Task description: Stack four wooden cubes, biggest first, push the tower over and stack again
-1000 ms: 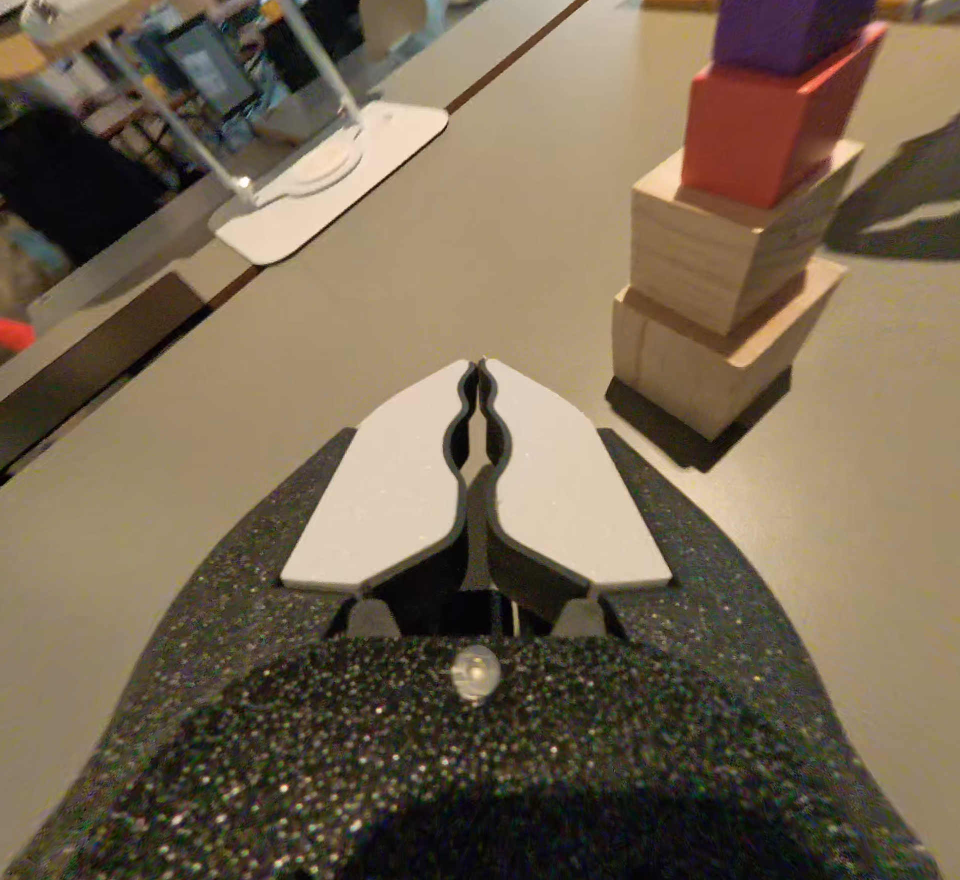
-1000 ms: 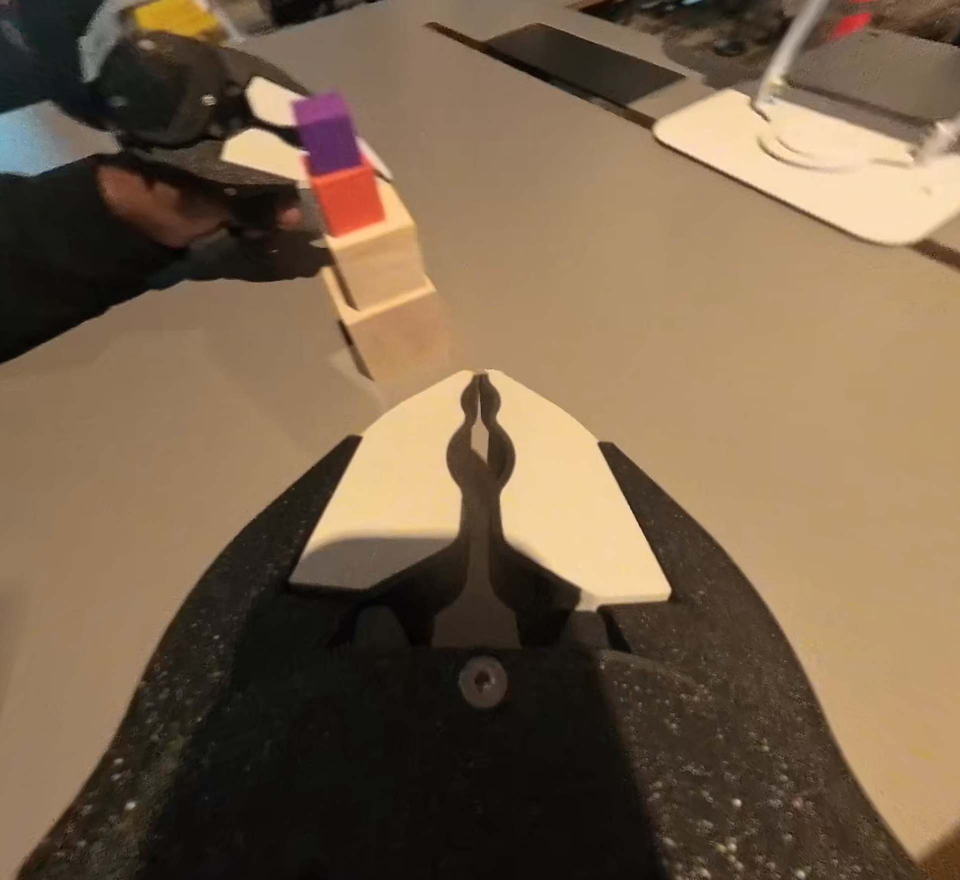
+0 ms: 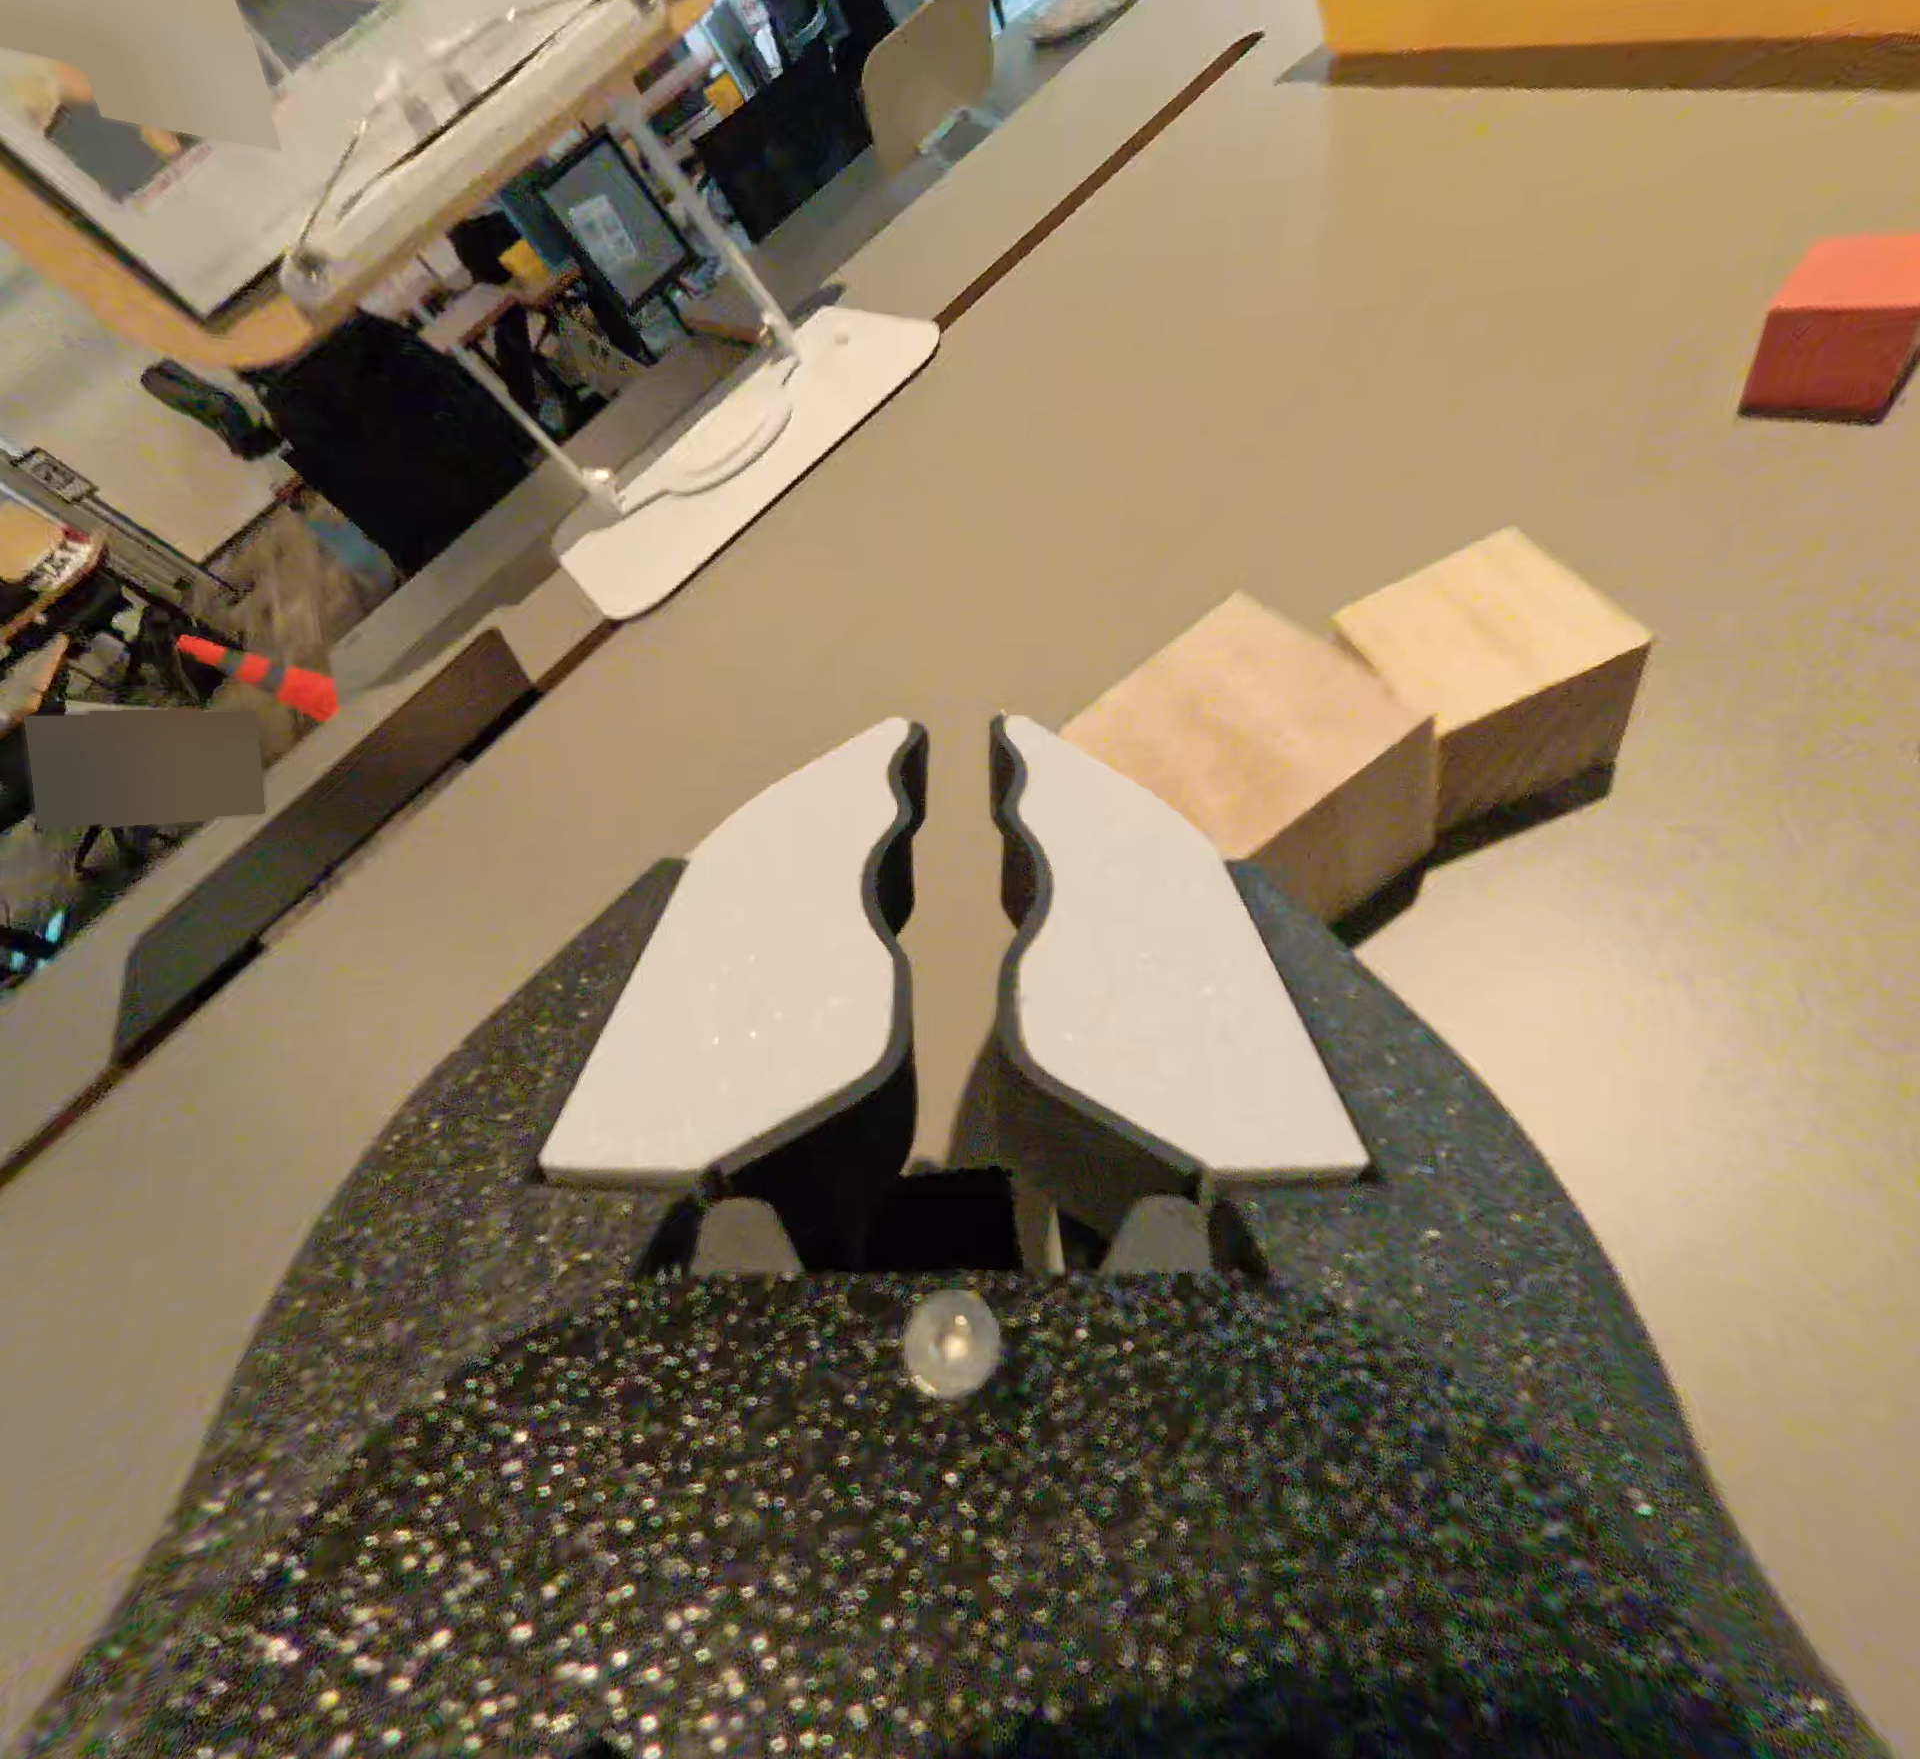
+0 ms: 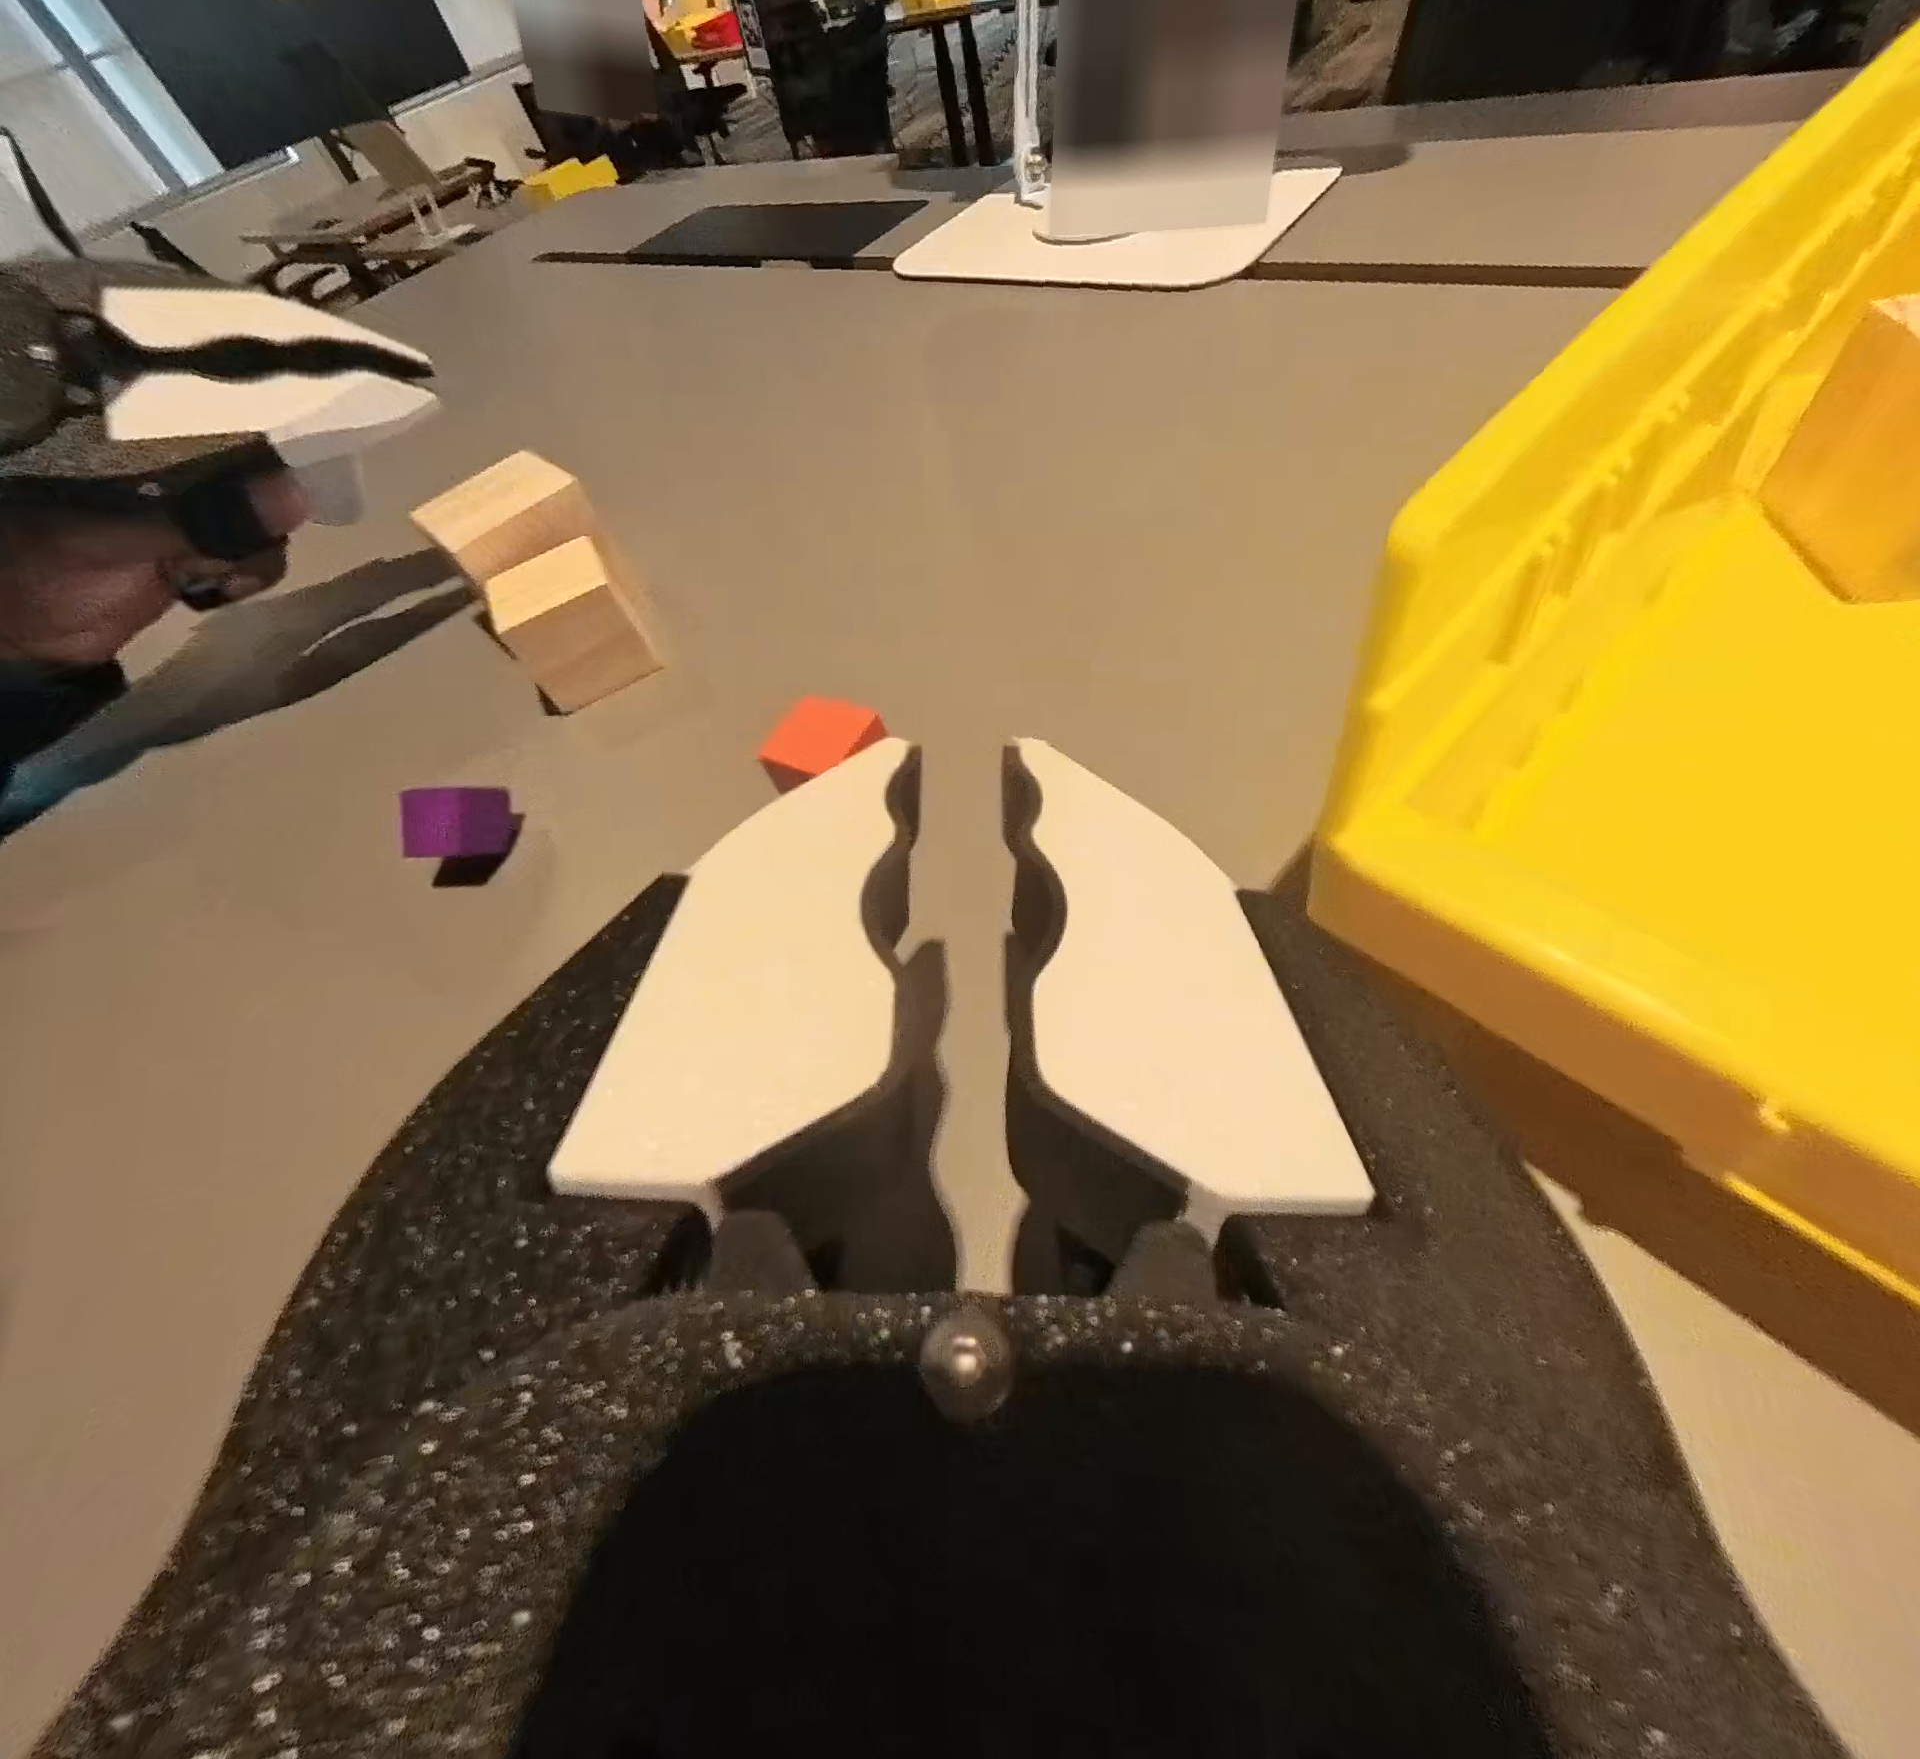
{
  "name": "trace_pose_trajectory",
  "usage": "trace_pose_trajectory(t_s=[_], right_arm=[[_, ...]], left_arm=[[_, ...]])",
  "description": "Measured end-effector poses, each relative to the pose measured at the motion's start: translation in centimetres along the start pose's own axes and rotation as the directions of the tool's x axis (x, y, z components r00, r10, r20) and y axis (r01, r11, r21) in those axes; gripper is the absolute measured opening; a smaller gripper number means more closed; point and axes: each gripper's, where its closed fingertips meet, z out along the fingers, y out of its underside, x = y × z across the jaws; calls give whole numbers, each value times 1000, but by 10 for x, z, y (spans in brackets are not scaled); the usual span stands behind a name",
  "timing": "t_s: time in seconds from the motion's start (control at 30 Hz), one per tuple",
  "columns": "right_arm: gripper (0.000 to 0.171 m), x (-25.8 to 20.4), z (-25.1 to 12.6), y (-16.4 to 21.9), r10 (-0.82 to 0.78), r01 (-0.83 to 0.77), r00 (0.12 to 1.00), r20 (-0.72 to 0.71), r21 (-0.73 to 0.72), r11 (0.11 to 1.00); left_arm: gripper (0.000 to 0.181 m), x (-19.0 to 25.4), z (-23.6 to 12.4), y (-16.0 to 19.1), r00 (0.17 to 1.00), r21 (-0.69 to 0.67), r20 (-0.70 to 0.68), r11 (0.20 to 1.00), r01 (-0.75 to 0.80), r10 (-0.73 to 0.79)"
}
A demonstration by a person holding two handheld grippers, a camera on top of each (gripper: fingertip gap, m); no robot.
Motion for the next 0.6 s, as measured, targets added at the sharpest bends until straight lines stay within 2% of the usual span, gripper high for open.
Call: trace_pose_trajectory(t_s=[0.13,0.23,0.33,0.43,0.53,0.6], right_arm=[[22,-22,-6,9,-32,35,996,81,-32,999],[26,-52,5,15,-53,65,985,161,-71,995],[30,-96,33,16,-41,72,958,285,-99,992],[46,-129,69,20,-120,186,936,330,-174,967],[57,-140,100,22,-231,318,916,326,-244,916],[60,-143,115,20,-245,342,910,336,-270,900]], left_arm=[[19,19,-14,15,990,52,-128,996,74,-67],[24,35,-24,9,982,109,-190,994,15,6],[33,51,-24,9,965,96,-258,995,-22,46],[38,57,-20,9,956,86,-285,996,-37,61],[39,51,-22,6,960,102,-280,995,12,17],[39,43,-25,2,962,127,-270,989,75,-38]])
